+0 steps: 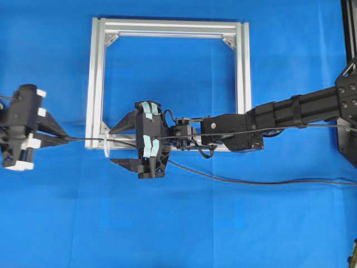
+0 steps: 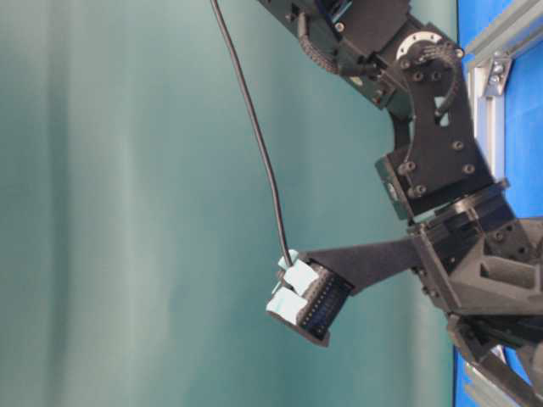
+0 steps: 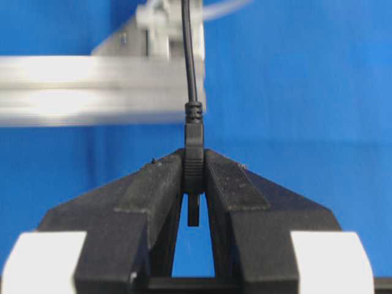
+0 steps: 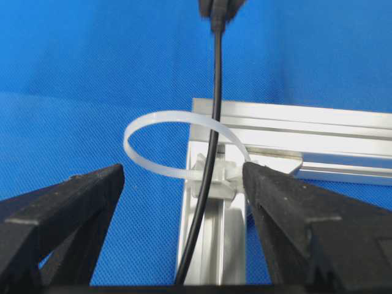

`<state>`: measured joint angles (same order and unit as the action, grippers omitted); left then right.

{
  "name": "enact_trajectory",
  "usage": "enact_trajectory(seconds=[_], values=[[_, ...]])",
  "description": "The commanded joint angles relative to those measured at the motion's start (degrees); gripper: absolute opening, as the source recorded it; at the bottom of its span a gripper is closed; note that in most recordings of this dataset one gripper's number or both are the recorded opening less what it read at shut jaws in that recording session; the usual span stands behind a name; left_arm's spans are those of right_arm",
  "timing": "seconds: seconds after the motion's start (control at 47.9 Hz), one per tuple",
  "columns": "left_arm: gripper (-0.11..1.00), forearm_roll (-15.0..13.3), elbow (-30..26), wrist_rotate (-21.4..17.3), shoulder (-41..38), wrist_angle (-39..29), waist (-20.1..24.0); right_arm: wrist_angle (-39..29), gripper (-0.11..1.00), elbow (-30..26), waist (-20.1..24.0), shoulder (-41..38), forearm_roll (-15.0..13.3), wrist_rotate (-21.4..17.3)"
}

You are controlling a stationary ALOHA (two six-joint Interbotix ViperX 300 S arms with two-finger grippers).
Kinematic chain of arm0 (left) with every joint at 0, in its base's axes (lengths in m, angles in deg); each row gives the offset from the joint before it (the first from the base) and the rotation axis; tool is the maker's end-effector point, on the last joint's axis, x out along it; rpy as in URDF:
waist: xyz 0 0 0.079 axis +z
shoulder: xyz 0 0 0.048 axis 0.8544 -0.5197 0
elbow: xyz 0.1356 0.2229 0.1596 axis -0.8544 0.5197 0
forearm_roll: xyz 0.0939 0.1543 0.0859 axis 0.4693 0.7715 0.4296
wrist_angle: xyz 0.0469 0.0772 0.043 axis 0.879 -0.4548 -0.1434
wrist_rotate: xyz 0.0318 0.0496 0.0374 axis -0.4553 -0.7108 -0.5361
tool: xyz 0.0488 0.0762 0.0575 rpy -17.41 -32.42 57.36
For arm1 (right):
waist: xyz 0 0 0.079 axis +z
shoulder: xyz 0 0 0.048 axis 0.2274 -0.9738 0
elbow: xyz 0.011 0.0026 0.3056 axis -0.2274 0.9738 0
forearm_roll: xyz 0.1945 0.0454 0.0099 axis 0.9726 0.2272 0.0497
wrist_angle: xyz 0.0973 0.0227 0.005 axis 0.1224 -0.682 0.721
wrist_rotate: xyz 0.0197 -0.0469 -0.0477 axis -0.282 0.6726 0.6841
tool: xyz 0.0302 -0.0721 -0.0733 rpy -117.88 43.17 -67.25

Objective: Insert the wire through the string loop located on the left side.
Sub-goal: 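Open the right gripper and pull the cable through with the left gripper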

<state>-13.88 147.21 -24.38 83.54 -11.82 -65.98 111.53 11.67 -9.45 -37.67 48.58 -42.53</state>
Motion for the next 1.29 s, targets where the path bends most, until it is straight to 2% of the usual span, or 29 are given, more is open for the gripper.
enact_trajectory(seconds=[0.0,0.209,0.355,0.439,1.044,1.107,1.274], values=[[0.08,0.00,0.26,0.79,4.22,-1.93,0.18,0.18,0.94,-0.44,0.35,2.37,-0.09,0.09],[0.08,0.00,1.14,5.01,14.06,-7.47,0.09,0.18,0.94,-0.26,0.53,2.46,-0.18,0.18],[0.08,0.00,0.97,8.96,17.58,-11.78,-0.26,0.18,0.94,-0.26,0.62,2.46,-0.18,0.18],[0.08,0.09,0.79,9.93,18.11,-12.92,-1.05,0.18,0.94,-0.26,0.70,2.46,-0.18,0.18],[0.09,0.09,1.05,9.49,15.56,-11.60,-1.23,0.44,0.94,-0.70,1.05,2.37,-0.18,0.18],[0.18,0.09,1.14,9.40,15.12,-11.25,-1.23,0.44,0.94,-0.88,1.05,2.46,-0.18,0.18],[0.68,0.09,1.23,9.49,14.77,-11.25,-1.32,0.26,0.94,-0.88,1.14,2.81,-0.18,0.18]])
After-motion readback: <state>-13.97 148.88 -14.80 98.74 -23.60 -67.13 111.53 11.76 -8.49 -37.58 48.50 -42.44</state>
